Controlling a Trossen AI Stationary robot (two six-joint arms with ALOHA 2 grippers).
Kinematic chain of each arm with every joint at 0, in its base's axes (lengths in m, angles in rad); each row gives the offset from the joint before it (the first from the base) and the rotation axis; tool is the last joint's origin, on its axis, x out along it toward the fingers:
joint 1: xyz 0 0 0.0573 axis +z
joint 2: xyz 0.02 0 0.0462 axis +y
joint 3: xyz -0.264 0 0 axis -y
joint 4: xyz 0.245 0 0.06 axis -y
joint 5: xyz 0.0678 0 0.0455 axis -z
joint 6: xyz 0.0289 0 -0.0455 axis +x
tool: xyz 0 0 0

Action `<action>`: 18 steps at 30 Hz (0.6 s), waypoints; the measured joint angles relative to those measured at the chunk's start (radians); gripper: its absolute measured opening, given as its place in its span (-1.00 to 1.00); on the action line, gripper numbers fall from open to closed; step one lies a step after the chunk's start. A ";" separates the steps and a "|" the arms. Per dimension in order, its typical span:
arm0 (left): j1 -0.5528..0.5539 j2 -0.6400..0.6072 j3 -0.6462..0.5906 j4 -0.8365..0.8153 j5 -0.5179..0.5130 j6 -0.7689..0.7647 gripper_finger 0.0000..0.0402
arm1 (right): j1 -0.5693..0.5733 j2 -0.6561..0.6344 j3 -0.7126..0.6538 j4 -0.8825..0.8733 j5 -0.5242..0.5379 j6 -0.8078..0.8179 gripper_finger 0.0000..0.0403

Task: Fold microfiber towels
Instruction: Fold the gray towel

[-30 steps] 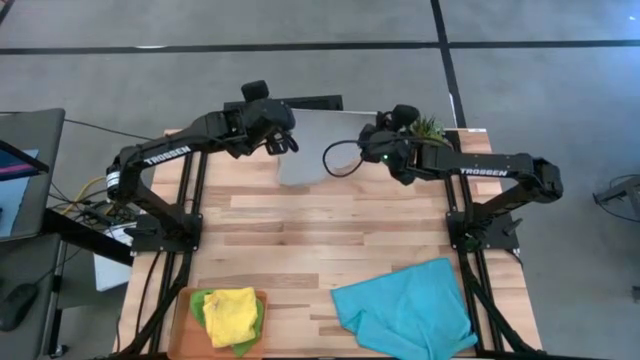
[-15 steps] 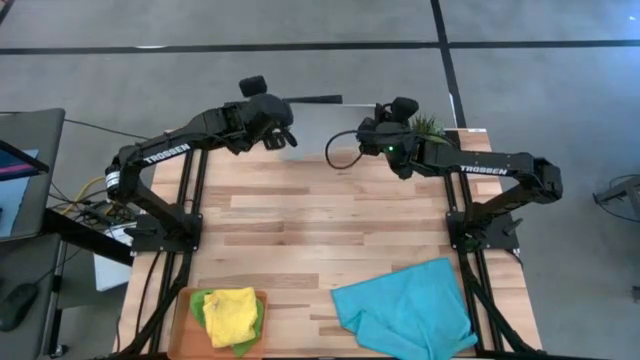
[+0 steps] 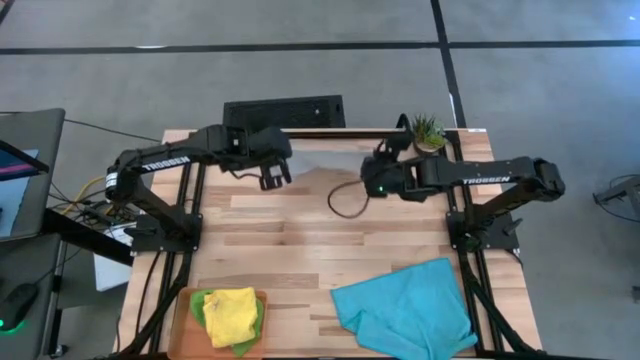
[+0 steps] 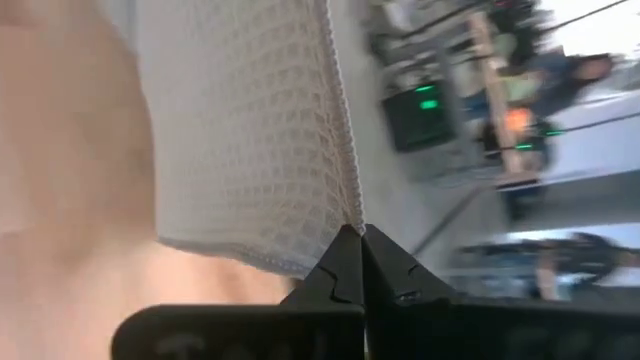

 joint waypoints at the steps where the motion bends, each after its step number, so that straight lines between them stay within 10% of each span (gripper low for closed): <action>1: -0.014 0.000 0.000 -0.011 0.021 -0.021 -1.00 | 0.016 0.000 0.000 -0.037 -0.022 0.043 -0.97; 18: -0.184 0.005 0.000 -0.182 0.219 -0.331 -1.00 | 0.209 0.000 0.001 -0.204 -0.168 0.296 -0.97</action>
